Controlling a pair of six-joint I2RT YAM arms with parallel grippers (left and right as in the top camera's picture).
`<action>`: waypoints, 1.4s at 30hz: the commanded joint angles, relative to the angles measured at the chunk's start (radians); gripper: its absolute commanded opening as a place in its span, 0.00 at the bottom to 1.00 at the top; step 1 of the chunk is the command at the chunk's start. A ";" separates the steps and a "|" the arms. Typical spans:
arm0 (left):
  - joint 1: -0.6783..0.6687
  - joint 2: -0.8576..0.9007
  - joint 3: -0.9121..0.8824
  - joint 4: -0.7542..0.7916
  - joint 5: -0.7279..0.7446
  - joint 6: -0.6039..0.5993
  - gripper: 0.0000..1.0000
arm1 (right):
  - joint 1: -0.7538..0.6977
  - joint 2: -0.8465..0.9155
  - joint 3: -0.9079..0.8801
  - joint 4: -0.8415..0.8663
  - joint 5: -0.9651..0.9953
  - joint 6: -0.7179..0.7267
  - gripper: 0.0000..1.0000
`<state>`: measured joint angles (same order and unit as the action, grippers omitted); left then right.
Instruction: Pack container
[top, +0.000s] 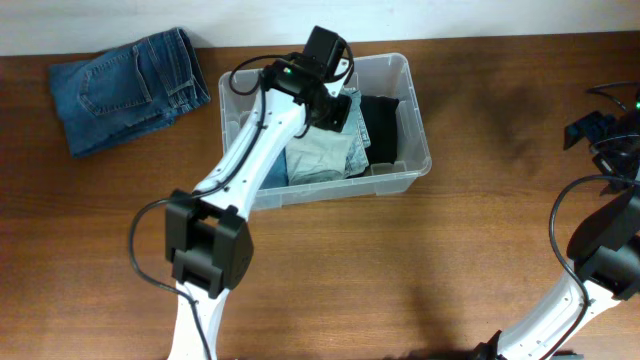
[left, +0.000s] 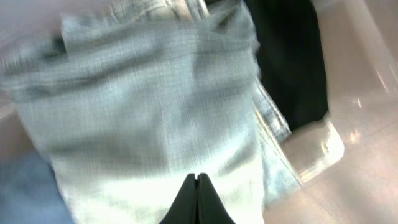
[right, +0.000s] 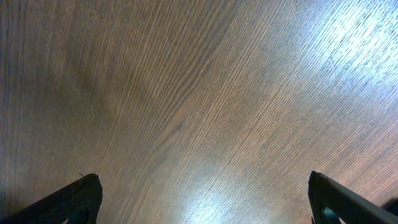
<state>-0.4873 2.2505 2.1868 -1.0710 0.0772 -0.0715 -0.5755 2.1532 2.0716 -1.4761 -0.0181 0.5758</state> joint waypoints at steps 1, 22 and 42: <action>0.006 -0.045 -0.005 -0.123 0.066 -0.006 0.02 | -0.001 -0.019 -0.003 0.000 0.016 0.009 0.98; 0.006 -0.044 -0.104 -0.399 0.132 0.044 0.01 | -0.001 -0.019 -0.003 0.001 0.016 0.009 0.98; 0.003 -0.040 -0.254 -0.256 0.226 0.087 0.03 | -0.001 -0.019 -0.003 0.000 0.016 0.009 0.98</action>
<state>-0.4816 2.2253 1.9919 -1.3514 0.2726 0.0006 -0.5755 2.1532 2.0716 -1.4757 -0.0181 0.5762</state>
